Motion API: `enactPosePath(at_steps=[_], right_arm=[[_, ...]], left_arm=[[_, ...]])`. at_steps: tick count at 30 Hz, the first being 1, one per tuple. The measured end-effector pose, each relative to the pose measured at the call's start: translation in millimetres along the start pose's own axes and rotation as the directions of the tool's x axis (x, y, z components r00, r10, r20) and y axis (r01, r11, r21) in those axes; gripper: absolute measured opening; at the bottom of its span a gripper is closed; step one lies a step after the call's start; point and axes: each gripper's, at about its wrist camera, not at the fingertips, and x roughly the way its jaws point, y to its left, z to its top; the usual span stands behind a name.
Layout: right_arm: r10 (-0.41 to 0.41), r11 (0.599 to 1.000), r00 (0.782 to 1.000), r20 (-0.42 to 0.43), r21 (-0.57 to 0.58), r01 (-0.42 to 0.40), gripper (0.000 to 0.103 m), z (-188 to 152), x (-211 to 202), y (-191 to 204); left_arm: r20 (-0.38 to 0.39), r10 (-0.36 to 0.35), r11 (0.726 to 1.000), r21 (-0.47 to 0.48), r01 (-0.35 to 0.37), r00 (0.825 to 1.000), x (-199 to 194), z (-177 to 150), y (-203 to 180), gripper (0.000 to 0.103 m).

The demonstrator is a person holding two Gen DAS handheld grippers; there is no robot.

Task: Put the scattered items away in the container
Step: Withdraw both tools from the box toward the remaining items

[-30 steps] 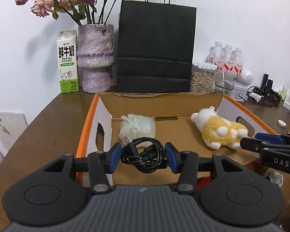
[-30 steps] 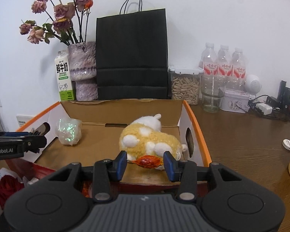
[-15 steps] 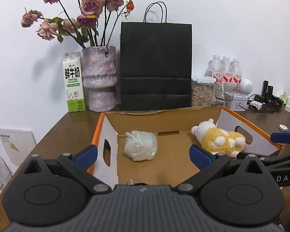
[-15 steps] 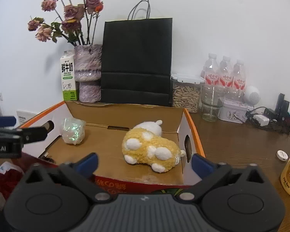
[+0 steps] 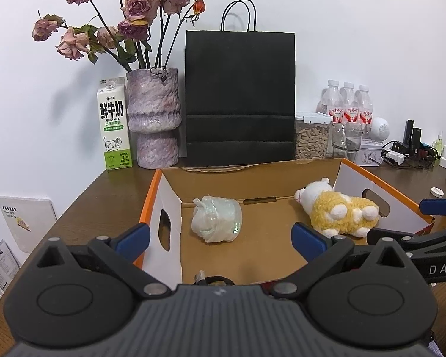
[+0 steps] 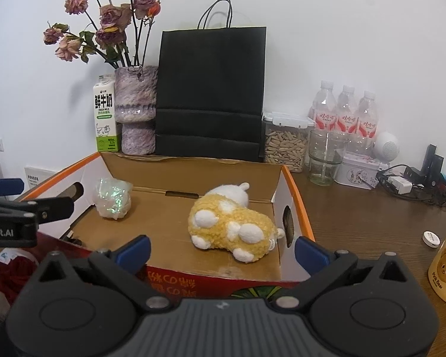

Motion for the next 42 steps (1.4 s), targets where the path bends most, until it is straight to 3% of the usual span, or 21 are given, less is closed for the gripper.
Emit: enactPosePath(at_steps=[14, 22, 32, 42], right_arm=[[0.003, 1.0, 0.999, 0.045, -0.012, -0.003, 0.103, 5, -23, 2], [0.016, 1.0, 0.997, 0.078, -0.012, -0.015, 0.103, 6, -52, 3], [0.041, 0.999, 0.998, 0.047, -0.037, -0.039, 0.103, -16, -86, 14], [0.012, 1.0, 1.0, -0.027, -0.01, -0.012, 0.103, -46, -95, 8]], left_arm=[[0.06, 0.018, 1.0, -0.01, -0.017, 0.998, -27, 7, 4, 0.103], [0.052, 0.06, 0.998, -0.012, -0.059, 0.997, -56, 5, 23, 0.103], [0.006, 0.077, 0.997, 0.004, -0.077, 0.997, -91, -13, 39, 0.103], [-0.113, 0.07, 0.997, -0.001, -0.071, 0.991, -90, -47, 41, 0.103]])
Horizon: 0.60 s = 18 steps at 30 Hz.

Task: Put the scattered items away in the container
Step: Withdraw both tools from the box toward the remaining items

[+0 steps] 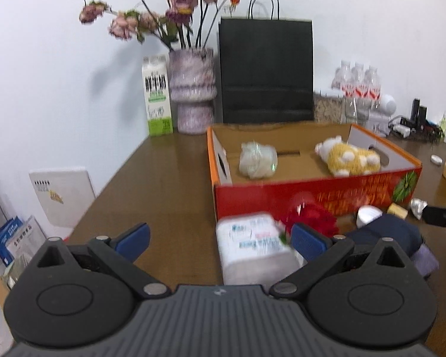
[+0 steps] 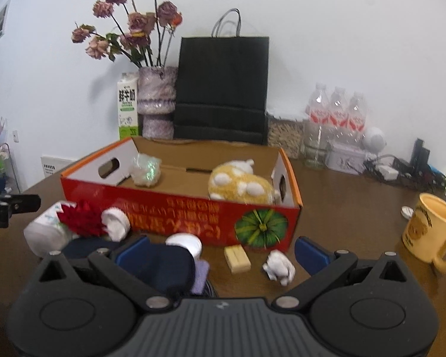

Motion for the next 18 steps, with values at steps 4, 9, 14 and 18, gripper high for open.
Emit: enactPosePath(at_steps=[4, 9, 14, 18], right_arm=[[-0.026, 1.0, 0.999, -0.038, -0.008, 0.025, 0.103, -10, 3, -6], [-0.051, 0.999, 0.996, -0.068, 0.002, 0.051, 0.103, -17, 8, -15], [-0.072, 0.997, 0.994, -0.082, -0.003, 0.072, 0.103, -17, 17, -23], [-0.084, 0.996, 0.992, -0.095, -0.001, 0.084, 0.1, -16, 27, -31]], left_arm=[[-0.054, -0.016, 1.0, -0.022, 0.015, 0.998, 11, -6, -1, 0.103], [-0.087, -0.04, 0.997, -0.063, 0.034, 0.995, 24, -8, -2, 0.103], [-0.098, -0.044, 0.997, -0.065, 0.038, 0.994, 32, -8, -5, 0.1], [-0.11, -0.04, 0.998, -0.058, 0.033, 0.993, 36, -8, -7, 0.087]])
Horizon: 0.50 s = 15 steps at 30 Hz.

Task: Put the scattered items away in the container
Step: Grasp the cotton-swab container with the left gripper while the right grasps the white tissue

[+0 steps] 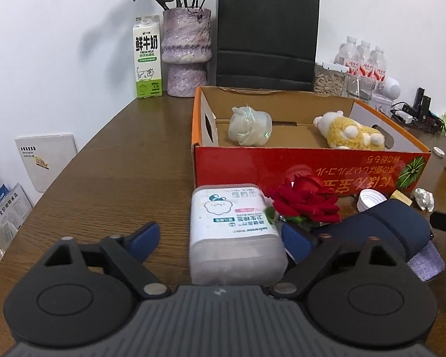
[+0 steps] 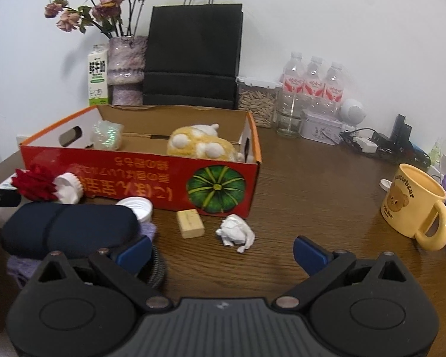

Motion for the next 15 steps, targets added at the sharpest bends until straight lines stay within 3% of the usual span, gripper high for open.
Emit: enactPosePath(at_steps=[15], right_arm=[[0.024, 1.0, 0.997, -0.068, 0.013, -0.023, 0.082, 10, 41, -16]], left_arm=[[-0.034, 0.017, 1.0, 0.002, -0.017, 0.999, 20, 4, 2, 0.073]])
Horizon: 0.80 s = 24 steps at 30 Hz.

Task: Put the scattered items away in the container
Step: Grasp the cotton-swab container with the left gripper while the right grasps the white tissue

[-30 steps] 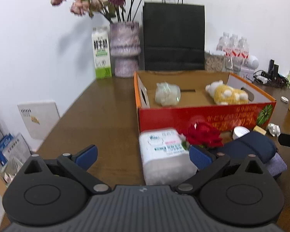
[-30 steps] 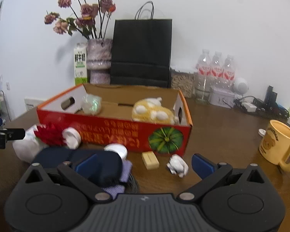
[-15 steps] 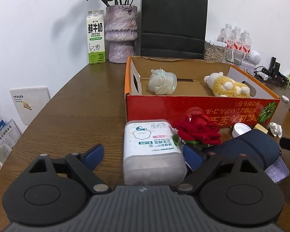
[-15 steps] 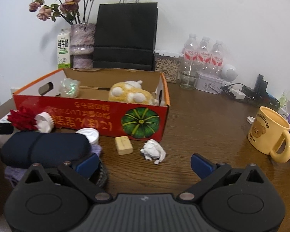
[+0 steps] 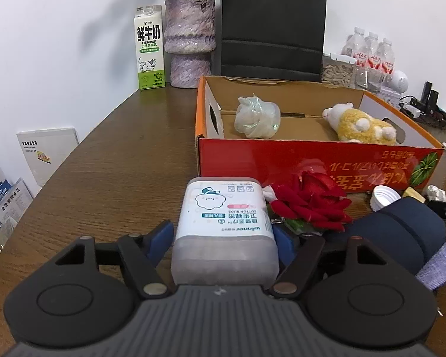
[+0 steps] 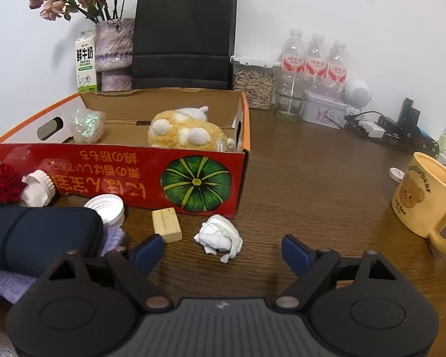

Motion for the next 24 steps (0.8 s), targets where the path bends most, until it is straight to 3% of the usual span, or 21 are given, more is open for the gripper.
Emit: enactPosePath(at_steps=[6, 8, 12, 20, 24], right_arm=[[0.025, 1.0, 1.0, 0.005, 0.018, -0.025, 0.075, 4, 8, -1], [0.031, 0.999, 0.999, 0.009, 0.024, -0.031, 0.074, 3, 9, -2], [0.053, 0.997, 0.998, 0.015, 0.047, -0.053, 0.065, 2, 8, -5], [0.053, 0.993, 0.998, 0.033, 0.106, -0.056, 0.058, -2, 6, -14], [0.056, 0.994, 0.998, 0.022, 0.096, -0.058, 0.039, -3, 10, -13]], left_arm=[[-0.006, 0.01, 1.0, 0.004, -0.01, 1.0, 11, 2, -1, 0.072], [-0.011, 0.002, 1.0, 0.004, -0.002, 1.0, 14, 2, -1, 0.067], [-0.009, 0.001, 1.0, 0.002, -0.001, 1.0, 15, 1, -1, 0.067], [-0.009, 0.005, 1.0, -0.011, -0.005, 1.0, 16, -2, 1, 0.068], [-0.002, 0.007, 1.0, -0.005, -0.007, 1.0, 16, -3, -1, 0.067]])
